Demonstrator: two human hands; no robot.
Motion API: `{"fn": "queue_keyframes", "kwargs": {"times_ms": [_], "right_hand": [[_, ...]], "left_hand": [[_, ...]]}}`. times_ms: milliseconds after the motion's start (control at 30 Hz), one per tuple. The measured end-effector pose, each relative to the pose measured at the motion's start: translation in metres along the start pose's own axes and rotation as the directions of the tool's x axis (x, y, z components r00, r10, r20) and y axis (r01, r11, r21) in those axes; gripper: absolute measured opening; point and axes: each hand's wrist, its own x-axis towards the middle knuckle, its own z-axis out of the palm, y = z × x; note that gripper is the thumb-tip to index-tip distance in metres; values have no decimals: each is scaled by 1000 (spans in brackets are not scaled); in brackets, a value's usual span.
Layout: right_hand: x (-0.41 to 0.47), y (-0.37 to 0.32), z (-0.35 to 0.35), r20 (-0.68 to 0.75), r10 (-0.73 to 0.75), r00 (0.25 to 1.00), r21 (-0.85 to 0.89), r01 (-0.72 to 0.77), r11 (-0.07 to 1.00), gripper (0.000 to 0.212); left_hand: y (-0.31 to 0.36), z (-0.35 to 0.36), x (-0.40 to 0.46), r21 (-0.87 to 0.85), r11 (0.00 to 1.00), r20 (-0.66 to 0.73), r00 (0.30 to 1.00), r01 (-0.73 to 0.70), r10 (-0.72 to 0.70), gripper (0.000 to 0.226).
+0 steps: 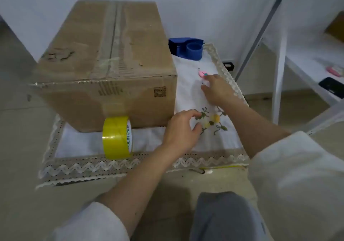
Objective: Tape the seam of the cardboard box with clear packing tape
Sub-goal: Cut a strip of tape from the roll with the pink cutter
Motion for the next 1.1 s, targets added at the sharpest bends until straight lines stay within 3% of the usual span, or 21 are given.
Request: {"fn": "queue_keyframes", "kwargs": {"times_ms": [200,267,400,600,767,900,1100], "right_hand": [[36,0,17,45,-8,999,-117,14,993,48],[40,-2,18,1,5,1000,-109,-5,994,44],[45,-5,21,-109,75,991,64,-68,996,41],[32,-10,19,-61,170,984,303,-144,942,53],[-4,-15,15,-50,233,971,640,-148,754,48],[-50,-29,10,-67,249,966,810,-93,579,43],[-120,-59,-5,-244,188,951,869,128,478,39]], "left_hand": [[-9,8,16,-44,999,-22,999,-28,27,26],[-10,9,18,-44,998,-35,998,-47,46,26],[-11,12,18,-37,998,-40,998,-47,46,27],[-6,9,12,-49,998,-28,999,-28,27,26],[1,1,-3,-99,995,-23,1000,-20,18,25],[3,-9,-22,-157,987,-60,998,-17,7,25],[-1,-40,-49,-172,979,-312,948,-113,55,19]]}}
